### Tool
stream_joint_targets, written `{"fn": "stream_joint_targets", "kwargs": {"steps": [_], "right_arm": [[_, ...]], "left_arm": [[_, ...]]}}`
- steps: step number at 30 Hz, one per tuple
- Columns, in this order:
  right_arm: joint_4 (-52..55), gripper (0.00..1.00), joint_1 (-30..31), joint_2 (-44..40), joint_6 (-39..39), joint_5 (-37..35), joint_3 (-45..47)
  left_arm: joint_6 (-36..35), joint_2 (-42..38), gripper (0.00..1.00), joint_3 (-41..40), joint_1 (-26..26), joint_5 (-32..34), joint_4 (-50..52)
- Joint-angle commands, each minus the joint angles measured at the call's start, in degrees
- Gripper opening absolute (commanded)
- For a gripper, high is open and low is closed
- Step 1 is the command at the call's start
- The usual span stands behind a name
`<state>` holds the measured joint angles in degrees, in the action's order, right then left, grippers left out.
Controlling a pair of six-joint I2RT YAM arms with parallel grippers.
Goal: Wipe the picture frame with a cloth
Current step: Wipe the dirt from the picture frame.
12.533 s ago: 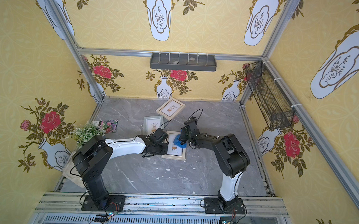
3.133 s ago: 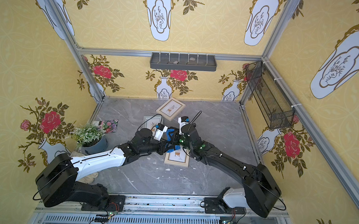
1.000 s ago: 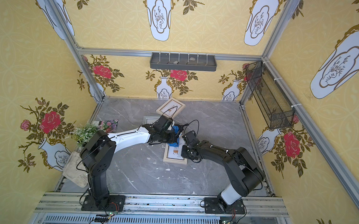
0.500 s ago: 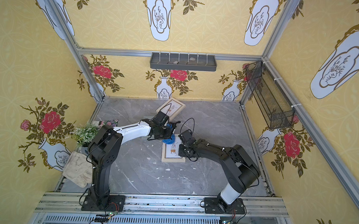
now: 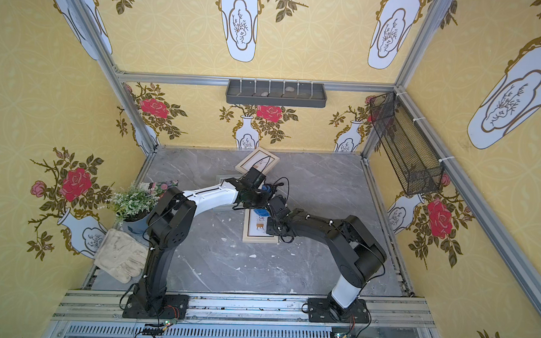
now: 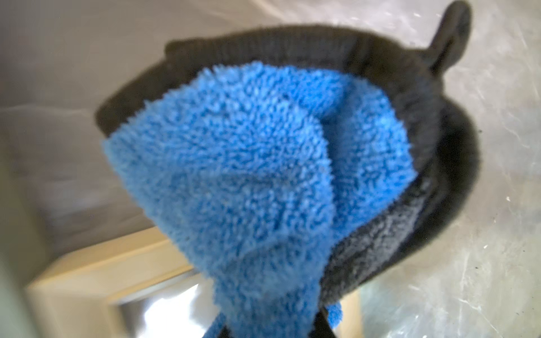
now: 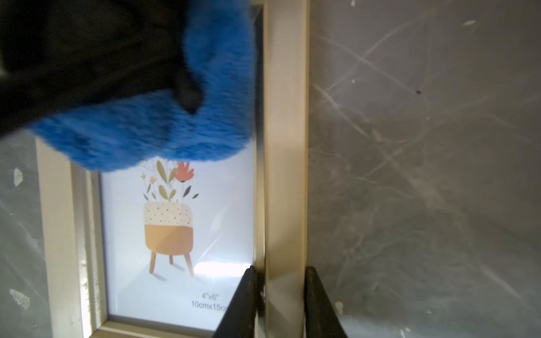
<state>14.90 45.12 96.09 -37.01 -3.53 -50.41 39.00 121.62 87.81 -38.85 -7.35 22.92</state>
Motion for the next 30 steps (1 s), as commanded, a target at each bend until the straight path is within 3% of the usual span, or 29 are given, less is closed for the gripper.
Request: {"fn": "stream_joint_targets", "kwargs": {"steps": [1,5,10,13,20,25,30], "right_arm": [[4.64,0.15,-0.68,0.06,-0.26,-1.10,0.96],[4.57,0.14,-0.96,0.48,0.05,-1.04,0.87],[4.99,0.13,0.19,2.15,0.01,-0.96,-0.89],[5.21,0.13,0.09,1.50,-0.41,-1.31,-0.28],[5.94,0.13,-2.55,0.21,-0.28,-2.18,2.35],[6.05,0.13,-4.06,1.24,0.11,-2.10,1.90],[5.92,0.12,-4.63,1.28,0.25,-1.99,2.00]], "left_arm": [[-0.54,-1.75,0.00,-4.13,2.44,5.30,1.90],[-1.24,-1.26,0.00,-2.18,1.43,5.14,2.77],[-1.28,4.43,0.00,7.19,-2.87,2.76,5.16],[-1.25,5.28,0.00,8.13,-2.13,3.26,6.25],[-3.14,-1.88,0.00,-1.64,2.38,6.41,5.37],[-1.20,-7.17,0.00,-10.90,-2.07,3.13,3.48],[5.32,-12.11,0.00,-22.13,-4.94,1.38,-0.23]]}}
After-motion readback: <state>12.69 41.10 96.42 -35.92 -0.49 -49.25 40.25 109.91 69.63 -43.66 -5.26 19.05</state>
